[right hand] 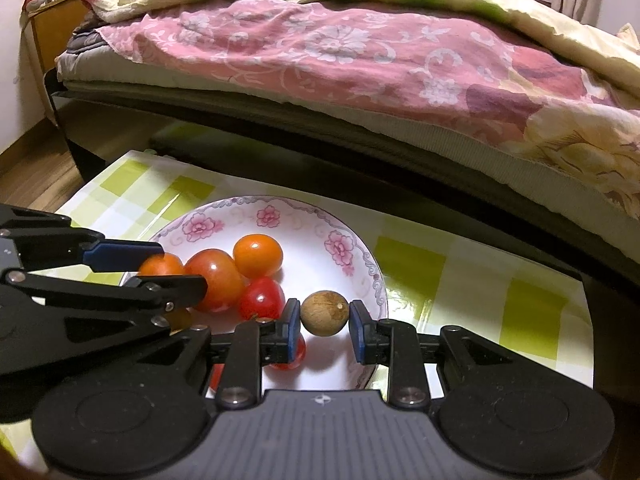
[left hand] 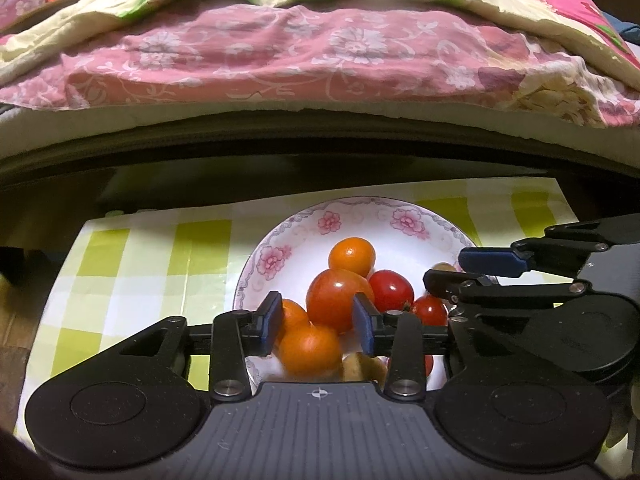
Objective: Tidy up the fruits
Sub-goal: 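Lower the orange and longan into the plate, then open both grippers to release the orange and longan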
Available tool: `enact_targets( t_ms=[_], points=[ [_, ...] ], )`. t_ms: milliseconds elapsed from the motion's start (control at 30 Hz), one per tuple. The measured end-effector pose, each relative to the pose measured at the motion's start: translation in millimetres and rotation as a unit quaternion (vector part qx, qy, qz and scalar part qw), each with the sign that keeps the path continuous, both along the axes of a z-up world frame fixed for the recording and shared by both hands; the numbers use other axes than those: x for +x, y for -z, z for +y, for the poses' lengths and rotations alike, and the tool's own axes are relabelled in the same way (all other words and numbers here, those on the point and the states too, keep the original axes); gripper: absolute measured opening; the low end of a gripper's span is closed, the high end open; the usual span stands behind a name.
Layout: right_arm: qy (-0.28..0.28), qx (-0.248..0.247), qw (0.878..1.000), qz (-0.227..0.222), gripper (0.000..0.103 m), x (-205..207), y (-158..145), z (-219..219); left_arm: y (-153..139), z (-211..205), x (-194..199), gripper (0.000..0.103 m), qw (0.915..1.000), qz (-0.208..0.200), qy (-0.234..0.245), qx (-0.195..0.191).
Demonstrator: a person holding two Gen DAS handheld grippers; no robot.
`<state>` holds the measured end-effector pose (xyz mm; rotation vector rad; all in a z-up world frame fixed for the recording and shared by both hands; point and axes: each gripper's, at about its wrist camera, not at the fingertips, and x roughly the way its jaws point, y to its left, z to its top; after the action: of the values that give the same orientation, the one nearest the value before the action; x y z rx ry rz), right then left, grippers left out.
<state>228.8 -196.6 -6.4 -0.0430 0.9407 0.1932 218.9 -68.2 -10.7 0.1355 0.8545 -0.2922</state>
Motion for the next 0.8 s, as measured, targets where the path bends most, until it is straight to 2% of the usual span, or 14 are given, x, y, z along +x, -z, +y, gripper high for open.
enact_targets(
  t_ms=[400,800],
  points=[
    [0.013,0.013,1.0,0.003,0.031,-1,-2,-3,-3,4,-3,0.056,0.9999,-0.005,-0.008,-0.005],
    [0.025,0.023,0.999,0.0,0.032,-3,-10,-7,-13,10,-8,0.07,0.9995,-0.014,-0.027,-0.01]
  ],
)
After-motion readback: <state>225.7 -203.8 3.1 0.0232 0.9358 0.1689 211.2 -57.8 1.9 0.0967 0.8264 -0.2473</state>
